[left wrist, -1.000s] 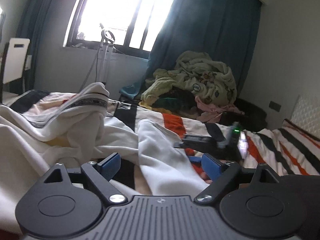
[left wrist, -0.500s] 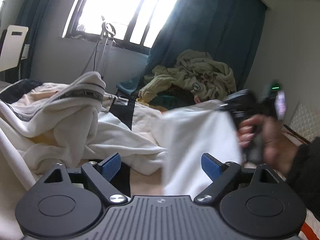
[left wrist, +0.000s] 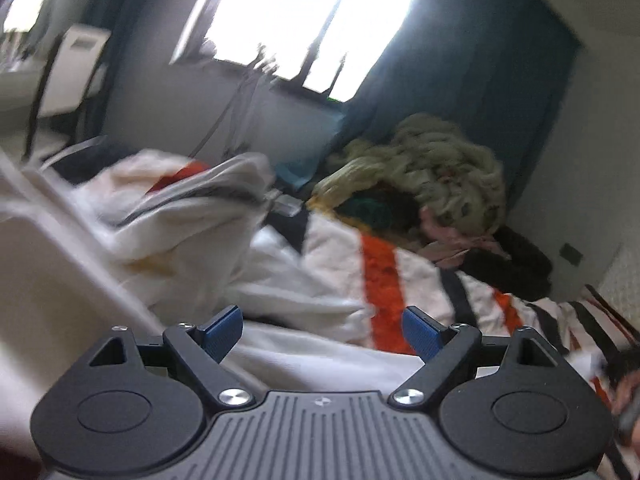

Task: Fold clothes

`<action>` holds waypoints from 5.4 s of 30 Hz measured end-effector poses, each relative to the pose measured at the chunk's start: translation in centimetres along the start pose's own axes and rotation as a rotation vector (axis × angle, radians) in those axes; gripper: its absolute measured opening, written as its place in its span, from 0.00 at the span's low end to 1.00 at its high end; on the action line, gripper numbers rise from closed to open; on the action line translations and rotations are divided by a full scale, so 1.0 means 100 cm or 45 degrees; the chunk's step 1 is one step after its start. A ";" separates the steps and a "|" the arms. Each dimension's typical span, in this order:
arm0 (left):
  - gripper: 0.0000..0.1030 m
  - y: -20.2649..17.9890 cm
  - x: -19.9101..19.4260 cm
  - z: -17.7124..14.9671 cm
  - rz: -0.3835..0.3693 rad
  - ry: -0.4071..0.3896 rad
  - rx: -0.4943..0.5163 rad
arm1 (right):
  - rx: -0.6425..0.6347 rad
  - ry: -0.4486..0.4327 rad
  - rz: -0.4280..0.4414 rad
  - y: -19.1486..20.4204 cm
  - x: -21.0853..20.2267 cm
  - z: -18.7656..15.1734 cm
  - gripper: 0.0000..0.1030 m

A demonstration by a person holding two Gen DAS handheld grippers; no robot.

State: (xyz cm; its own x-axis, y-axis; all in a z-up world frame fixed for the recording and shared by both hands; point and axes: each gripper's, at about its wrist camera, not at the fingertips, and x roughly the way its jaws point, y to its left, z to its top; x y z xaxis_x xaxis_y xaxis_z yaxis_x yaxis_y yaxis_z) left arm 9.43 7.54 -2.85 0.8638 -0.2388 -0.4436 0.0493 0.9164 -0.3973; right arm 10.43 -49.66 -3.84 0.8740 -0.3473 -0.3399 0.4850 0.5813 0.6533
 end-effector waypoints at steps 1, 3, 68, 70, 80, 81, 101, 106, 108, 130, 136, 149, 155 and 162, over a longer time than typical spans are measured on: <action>0.86 0.010 -0.002 0.002 0.013 0.023 -0.060 | 0.020 0.021 -0.017 -0.006 -0.003 -0.003 0.07; 0.86 0.031 -0.009 0.005 0.058 0.071 -0.193 | 0.060 0.064 -0.051 -0.019 -0.008 -0.009 0.07; 0.05 0.248 -0.199 -0.020 0.468 -0.417 -1.372 | -0.016 0.220 0.288 0.094 -0.032 0.055 0.06; 0.05 0.251 -0.202 -0.023 0.451 -0.430 -1.398 | -0.026 0.094 0.430 0.092 -0.060 0.069 0.06; 0.05 0.278 -0.209 -0.024 0.339 -0.213 -1.295 | 0.024 0.470 -0.138 -0.136 -0.061 -0.001 0.06; 0.05 0.283 -0.210 -0.025 0.330 -0.181 -1.288 | 0.064 0.515 -0.180 -0.154 -0.061 -0.012 0.06; 0.85 0.183 -0.259 0.036 0.565 -0.206 -0.377 | -0.280 0.377 -0.111 -0.081 -0.105 -0.006 0.80; 0.85 0.094 -0.228 0.063 0.418 -0.232 -0.056 | -0.499 0.318 0.106 0.007 -0.124 -0.018 0.80; 0.85 0.057 -0.207 0.070 0.354 -0.225 0.055 | -0.591 0.299 0.214 0.045 -0.136 -0.029 0.80; 0.84 -0.036 -0.049 -0.034 0.154 -0.005 0.356 | -0.840 0.349 0.559 0.131 -0.156 -0.180 0.79; 0.84 -0.040 -0.046 -0.034 0.190 -0.020 0.391 | -0.922 0.283 0.513 0.130 -0.158 -0.189 0.79; 0.85 -0.043 -0.053 -0.043 0.225 -0.017 0.449 | -0.930 0.284 0.464 0.125 -0.164 -0.195 0.79; 0.86 -0.051 -0.036 -0.058 0.283 0.015 0.594 | -0.897 0.258 0.376 0.118 -0.163 -0.191 0.79; 0.87 -0.083 0.032 -0.057 0.266 0.128 0.677 | -0.771 0.238 0.290 0.102 -0.150 -0.175 0.79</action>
State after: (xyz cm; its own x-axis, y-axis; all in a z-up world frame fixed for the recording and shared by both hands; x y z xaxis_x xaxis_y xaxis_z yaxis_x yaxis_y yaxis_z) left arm 8.93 -2.69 -5.51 0.8319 -0.0407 -0.5534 0.1500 0.9767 0.1537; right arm 2.75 -25.67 -3.88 0.9203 -0.0656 -0.3856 0.1713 0.9539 0.2465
